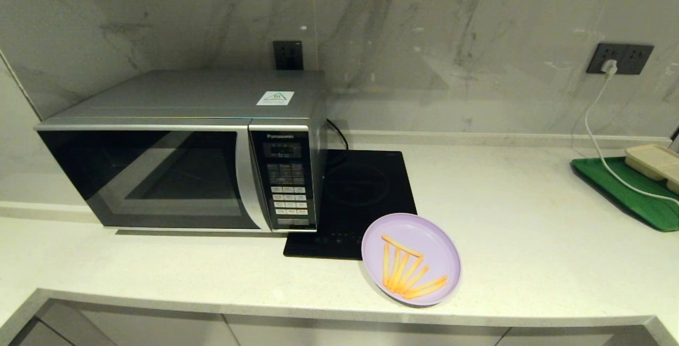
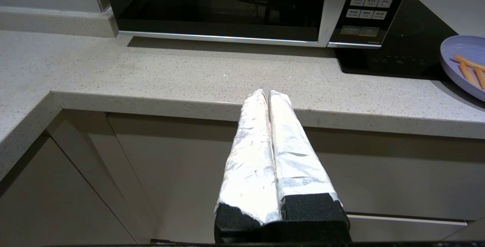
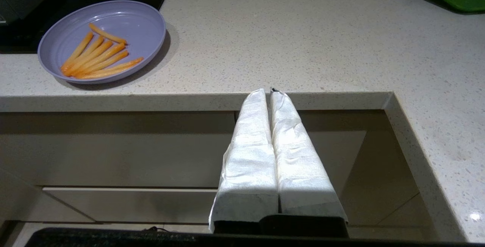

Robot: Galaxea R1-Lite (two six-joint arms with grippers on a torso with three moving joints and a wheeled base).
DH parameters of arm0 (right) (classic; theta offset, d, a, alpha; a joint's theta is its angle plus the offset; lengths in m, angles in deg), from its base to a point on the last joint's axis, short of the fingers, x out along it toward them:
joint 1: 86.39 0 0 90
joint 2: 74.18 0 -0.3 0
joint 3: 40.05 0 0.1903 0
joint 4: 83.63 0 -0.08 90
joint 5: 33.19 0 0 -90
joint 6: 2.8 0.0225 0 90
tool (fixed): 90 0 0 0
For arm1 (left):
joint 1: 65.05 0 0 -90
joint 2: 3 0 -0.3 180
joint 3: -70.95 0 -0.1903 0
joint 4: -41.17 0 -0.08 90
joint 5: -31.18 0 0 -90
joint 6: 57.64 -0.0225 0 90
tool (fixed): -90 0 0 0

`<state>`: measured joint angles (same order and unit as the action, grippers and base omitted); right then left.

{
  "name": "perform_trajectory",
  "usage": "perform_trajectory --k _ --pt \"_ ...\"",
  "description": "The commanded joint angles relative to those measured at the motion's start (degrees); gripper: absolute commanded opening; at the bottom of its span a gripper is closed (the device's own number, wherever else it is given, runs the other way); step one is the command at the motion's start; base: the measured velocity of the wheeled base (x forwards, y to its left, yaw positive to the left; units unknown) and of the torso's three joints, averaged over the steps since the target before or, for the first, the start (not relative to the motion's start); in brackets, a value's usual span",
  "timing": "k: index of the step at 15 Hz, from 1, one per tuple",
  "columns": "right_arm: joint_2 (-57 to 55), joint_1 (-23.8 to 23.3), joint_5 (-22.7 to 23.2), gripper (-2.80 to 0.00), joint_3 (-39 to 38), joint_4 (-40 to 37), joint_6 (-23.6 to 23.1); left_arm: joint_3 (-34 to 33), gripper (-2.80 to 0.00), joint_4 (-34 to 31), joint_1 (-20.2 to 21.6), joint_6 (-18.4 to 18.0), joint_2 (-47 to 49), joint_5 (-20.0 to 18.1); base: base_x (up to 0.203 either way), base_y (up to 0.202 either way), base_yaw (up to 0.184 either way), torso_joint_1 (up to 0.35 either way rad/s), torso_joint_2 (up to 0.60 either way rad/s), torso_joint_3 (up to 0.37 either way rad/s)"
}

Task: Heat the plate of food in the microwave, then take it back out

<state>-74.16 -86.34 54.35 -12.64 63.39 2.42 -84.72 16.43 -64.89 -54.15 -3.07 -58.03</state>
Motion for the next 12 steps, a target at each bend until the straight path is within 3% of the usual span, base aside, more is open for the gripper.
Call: perform_trajectory --k 1,12 --pt "0.0 0.0 -0.1 -2.8 0.0 -0.1 0.1 -0.1 -2.8 0.0 0.0 0.0 0.1 0.1 0.0 0.0 0.0 0.0 0.0 0.0" --pt "0.0 0.0 -0.2 -2.8 0.0 -0.1 0.1 0.0 -2.8 0.0 0.0 0.0 0.1 0.1 0.0 0.0 0.0 0.0 0.0 0.0"
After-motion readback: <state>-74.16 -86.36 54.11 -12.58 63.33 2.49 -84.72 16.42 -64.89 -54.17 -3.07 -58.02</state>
